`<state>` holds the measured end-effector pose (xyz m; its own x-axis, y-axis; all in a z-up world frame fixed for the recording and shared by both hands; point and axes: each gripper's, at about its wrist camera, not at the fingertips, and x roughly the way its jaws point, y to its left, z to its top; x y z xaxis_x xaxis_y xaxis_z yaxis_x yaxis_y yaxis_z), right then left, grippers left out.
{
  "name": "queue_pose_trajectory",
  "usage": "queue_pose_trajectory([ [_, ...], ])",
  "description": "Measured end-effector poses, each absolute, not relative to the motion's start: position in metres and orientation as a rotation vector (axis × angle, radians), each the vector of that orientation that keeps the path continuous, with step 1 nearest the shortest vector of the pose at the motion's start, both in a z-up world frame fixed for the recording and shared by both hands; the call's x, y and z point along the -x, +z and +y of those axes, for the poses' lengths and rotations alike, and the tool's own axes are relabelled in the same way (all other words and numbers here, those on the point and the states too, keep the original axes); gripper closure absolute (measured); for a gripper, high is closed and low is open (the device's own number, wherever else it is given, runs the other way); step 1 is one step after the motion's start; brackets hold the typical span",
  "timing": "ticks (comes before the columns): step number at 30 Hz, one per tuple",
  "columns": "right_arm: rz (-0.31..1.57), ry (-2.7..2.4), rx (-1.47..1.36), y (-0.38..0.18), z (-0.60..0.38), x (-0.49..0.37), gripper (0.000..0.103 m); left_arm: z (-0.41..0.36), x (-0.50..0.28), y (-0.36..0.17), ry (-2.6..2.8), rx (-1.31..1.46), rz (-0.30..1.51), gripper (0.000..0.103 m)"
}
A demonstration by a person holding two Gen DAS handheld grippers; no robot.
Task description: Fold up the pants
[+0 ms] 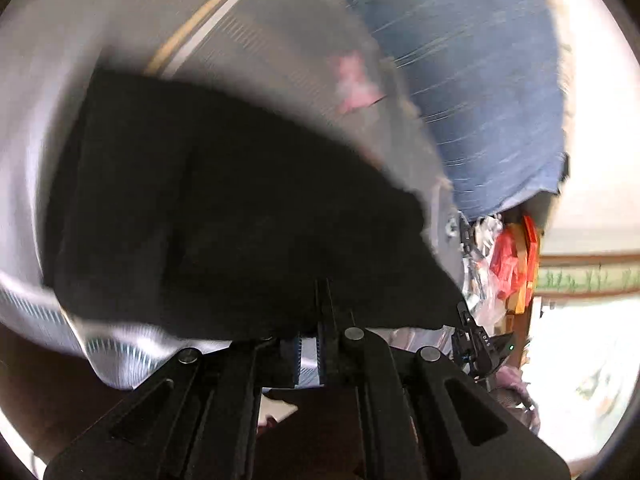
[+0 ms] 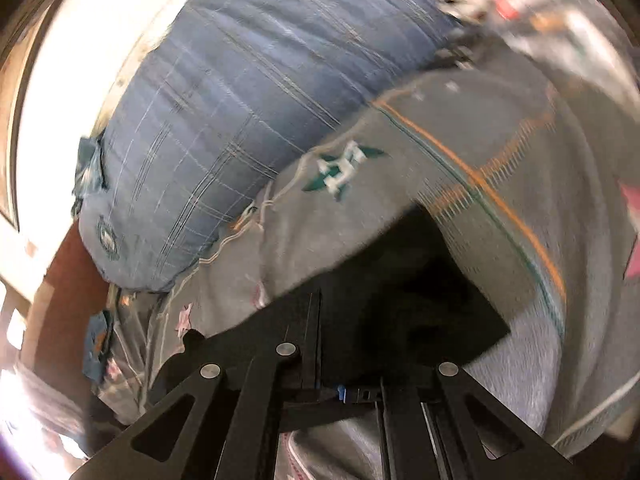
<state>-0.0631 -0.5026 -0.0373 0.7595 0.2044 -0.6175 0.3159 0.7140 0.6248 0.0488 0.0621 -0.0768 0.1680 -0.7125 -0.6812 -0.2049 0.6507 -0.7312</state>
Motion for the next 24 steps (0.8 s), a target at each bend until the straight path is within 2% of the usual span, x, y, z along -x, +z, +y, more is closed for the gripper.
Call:
queue_pose_trajectory([
  [3, 0.713, -0.069, -0.816, -0.04, -0.503, 0.068, 0.098, 0.075, -0.033, -0.074, -0.446, 0.914, 1.346, 0.1],
  [4, 0.714, -0.069, -0.812, -0.039, -0.503, 0.067, 0.094, 0.083, -0.026, -0.065, -0.453, 0.925, 1.291, 0.098],
  [5, 0.719, -0.072, -0.803, -0.037, -0.503, 0.067, 0.094, 0.093, -0.02, -0.055, -0.458, 0.931, 1.239, 0.091],
  [7, 0.724, -0.08, -0.796, -0.036, -0.503, 0.066, 0.094, 0.108, -0.013, -0.043, -0.451, 0.948, 1.165, 0.063],
  [8, 0.724, -0.079, -0.802, -0.036, -0.503, 0.065, 0.094, 0.112, -0.012, -0.041, -0.445, 0.953, 1.143, 0.042],
  [9, 0.725, -0.082, -0.808, -0.036, -0.504, 0.064, 0.094, 0.115, -0.012, -0.04, -0.431, 0.955, 1.134, 0.038],
  [14, 0.735, -0.109, -0.841, -0.043, -0.505, 0.062, 0.091, 0.104, -0.023, -0.056, -0.402, 0.94, 1.19, 0.037],
  [16, 0.742, -0.119, -0.84, -0.046, -0.508, 0.061, 0.09, 0.096, -0.033, -0.066, -0.394, 0.923, 1.23, 0.04],
  [17, 0.749, -0.125, -0.843, -0.049, -0.51, 0.06, 0.09, 0.093, -0.038, -0.068, -0.398, 0.919, 1.236, 0.062],
  [18, 0.755, -0.124, -0.85, -0.05, -0.512, 0.057, 0.092, 0.091, -0.044, -0.069, -0.395, 0.904, 1.246, 0.102],
  [19, 0.758, -0.118, -0.856, -0.05, -0.515, 0.053, 0.099, 0.086, -0.054, -0.066, -0.414, 0.892, 1.261, 0.1],
  [21, 0.738, -0.1, -0.848, -0.036, -0.519, 0.043, 0.099, 0.091, -0.065, -0.049, -0.429, 0.913, 1.212, 0.1],
  [24, 0.594, -0.007, -0.787, 0.015, -0.516, 0.043, 0.099, 0.094, -0.069, 0.001, -0.461, 0.855, 1.067, 0.1],
])
